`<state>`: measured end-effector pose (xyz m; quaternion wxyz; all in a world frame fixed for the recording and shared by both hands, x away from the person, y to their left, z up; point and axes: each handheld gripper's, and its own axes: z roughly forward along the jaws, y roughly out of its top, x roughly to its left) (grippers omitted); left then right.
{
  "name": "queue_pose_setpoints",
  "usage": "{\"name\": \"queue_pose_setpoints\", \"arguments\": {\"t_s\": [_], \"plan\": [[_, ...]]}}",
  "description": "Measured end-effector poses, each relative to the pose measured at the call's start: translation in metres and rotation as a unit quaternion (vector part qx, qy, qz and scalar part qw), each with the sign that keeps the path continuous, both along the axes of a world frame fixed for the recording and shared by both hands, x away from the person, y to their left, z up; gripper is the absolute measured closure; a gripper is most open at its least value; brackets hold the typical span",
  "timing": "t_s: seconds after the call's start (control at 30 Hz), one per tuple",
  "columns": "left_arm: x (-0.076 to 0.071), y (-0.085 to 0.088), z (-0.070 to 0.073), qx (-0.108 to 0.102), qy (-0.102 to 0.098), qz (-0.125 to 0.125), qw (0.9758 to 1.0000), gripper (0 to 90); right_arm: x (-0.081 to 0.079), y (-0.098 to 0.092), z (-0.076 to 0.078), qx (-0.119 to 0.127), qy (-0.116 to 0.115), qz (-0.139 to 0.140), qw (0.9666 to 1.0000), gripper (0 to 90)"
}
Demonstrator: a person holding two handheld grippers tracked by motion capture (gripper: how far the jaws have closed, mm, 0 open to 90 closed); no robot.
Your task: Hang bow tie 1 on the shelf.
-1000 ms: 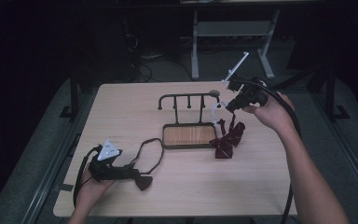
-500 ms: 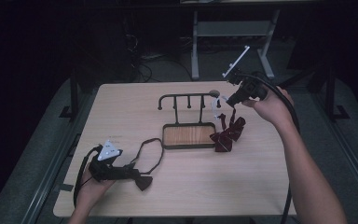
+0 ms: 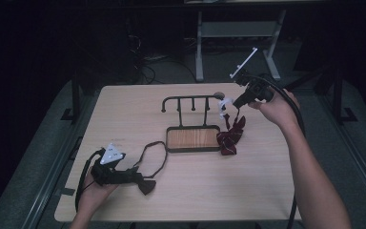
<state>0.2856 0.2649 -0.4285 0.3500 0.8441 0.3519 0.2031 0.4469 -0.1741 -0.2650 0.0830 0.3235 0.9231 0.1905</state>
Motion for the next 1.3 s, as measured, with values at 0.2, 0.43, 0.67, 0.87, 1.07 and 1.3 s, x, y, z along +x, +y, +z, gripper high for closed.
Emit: {"name": "queue_pose_setpoints", "arguments": {"t_s": [0.2,0.43,0.67,0.87,1.07,1.3], "plan": [[0.0,-0.001,0.0,-0.002,0.0,-0.001,1.0,29.6,-0.002,-0.002,-0.002,0.004,0.001,0.001,1.0,78.2],[0.0,-0.001,0.0,0.001,0.001,-0.002,1.0,29.6,-0.005,-0.004,-0.006,0.008,0.01,0.011,0.9999,76.0],[0.0,-0.001,-0.001,0.003,0.002,-0.003,1.0,29.6,-0.01,-0.008,-0.011,0.014,0.016,0.022,0.9995,74.0],[0.0,-0.002,-0.001,0.004,0.004,-0.004,1.0,29.6,-0.014,-0.011,-0.015,0.02,0.02,0.03,0.9992,70.7],[0.0,-0.002,-0.002,0.004,0.005,-0.003,1.0,29.5,-0.019,-0.011,-0.02,0.022,0.023,0.036,0.9988,68.2],[0.0,-0.002,-0.002,0.004,0.005,-0.004,1.0,29.5,-0.024,-0.011,-0.027,0.02,0.029,0.042,0.9985,66.5]]}}
